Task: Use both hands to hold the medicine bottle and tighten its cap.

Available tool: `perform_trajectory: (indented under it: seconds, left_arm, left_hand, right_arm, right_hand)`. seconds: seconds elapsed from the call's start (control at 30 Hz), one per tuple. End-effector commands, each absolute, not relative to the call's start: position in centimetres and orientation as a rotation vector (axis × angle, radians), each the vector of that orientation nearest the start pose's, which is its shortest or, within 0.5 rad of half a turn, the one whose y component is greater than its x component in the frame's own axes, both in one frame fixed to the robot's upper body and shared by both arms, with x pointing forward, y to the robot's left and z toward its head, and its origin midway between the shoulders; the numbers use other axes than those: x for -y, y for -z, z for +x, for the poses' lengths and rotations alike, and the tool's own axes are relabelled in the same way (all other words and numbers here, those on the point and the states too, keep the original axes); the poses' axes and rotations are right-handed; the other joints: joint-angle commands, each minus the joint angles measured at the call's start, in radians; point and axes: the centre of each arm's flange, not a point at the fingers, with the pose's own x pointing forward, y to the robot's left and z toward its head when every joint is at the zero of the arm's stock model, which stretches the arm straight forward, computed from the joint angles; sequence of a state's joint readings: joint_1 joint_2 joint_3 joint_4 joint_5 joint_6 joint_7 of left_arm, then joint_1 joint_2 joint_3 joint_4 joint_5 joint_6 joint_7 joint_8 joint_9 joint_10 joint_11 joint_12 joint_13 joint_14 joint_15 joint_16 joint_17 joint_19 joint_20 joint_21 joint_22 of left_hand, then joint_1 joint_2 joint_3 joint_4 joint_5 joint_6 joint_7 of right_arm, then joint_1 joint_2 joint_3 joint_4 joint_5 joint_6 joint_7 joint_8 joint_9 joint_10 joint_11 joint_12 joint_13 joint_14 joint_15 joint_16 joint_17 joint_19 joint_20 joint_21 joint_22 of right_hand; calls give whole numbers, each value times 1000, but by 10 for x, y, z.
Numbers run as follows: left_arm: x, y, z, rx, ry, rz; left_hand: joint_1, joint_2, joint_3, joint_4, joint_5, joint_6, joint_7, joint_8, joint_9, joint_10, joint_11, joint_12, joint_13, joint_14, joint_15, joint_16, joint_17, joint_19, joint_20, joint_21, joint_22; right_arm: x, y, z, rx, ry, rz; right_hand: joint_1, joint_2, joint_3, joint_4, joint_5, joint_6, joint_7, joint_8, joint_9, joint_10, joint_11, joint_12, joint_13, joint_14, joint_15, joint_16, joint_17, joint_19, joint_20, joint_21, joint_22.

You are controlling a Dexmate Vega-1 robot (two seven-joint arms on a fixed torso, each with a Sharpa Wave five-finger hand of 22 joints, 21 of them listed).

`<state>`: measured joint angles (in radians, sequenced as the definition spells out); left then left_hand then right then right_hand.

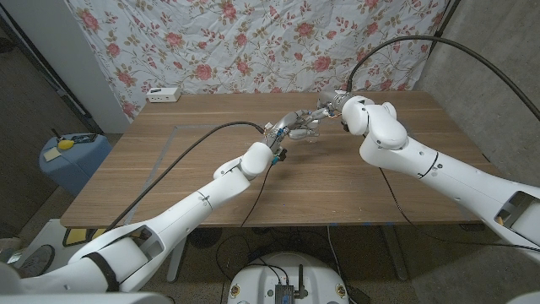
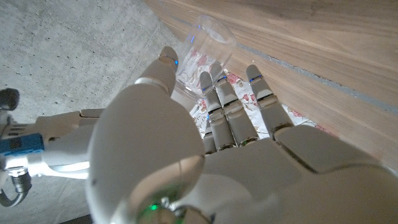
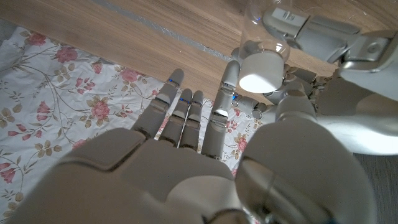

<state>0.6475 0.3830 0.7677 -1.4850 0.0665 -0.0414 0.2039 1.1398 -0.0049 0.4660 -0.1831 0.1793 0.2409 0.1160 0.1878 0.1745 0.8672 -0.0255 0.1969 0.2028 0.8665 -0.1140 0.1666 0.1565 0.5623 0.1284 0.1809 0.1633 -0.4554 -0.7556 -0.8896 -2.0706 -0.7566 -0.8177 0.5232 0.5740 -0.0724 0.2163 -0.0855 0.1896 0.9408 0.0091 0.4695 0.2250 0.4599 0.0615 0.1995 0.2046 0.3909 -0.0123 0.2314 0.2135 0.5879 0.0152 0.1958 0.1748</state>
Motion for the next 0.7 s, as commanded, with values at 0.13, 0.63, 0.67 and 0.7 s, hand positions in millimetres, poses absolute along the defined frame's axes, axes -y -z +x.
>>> perform_trajectory:
  seconds: [0.13,0.63,0.67,0.7]
  left_arm:
    - [-49,-11,621,759,315,670]
    - [-51,-10,622,755,311,669]
    - [-51,-10,622,755,312,668]
    - [-52,-10,622,755,312,667]
  left_hand:
    - [2,11,42,31,7,-3,-4,-3,1,122,-114,5,1,12,-57,6,3,-5,-3,2,2]
    - [0,10,44,30,7,-5,-5,-3,1,120,-114,5,1,13,-57,5,3,-6,-3,2,2]
    - [0,10,45,30,7,-6,-4,-3,1,119,-114,4,1,13,-57,5,3,-7,-4,2,2]
    - [-1,10,45,31,7,-6,-4,-3,1,120,-114,5,1,13,-56,6,3,-7,-4,2,2]
  right_arm:
    - [146,-106,550,319,5,-1575]
    - [149,-117,549,296,-96,-1568]
    - [150,-118,549,292,-110,-1566]
    - [150,-119,549,288,-117,-1568]
  right_hand:
    - [-39,-16,-22,5,5,-79,22,-27,14,-33,9,-9,1,-26,14,-16,-1,-29,12,-6,2]
    - [-11,-1,-10,-31,16,-295,68,-122,18,-146,45,-18,5,-120,64,-43,-9,-111,40,-12,1]
    - [3,3,-3,-38,16,-308,64,-130,16,-158,49,-18,5,-131,70,-44,-10,-116,41,-11,0]
    - [14,7,2,-44,15,-321,62,-137,16,-170,50,-18,5,-139,74,-44,-10,-124,43,-12,0]
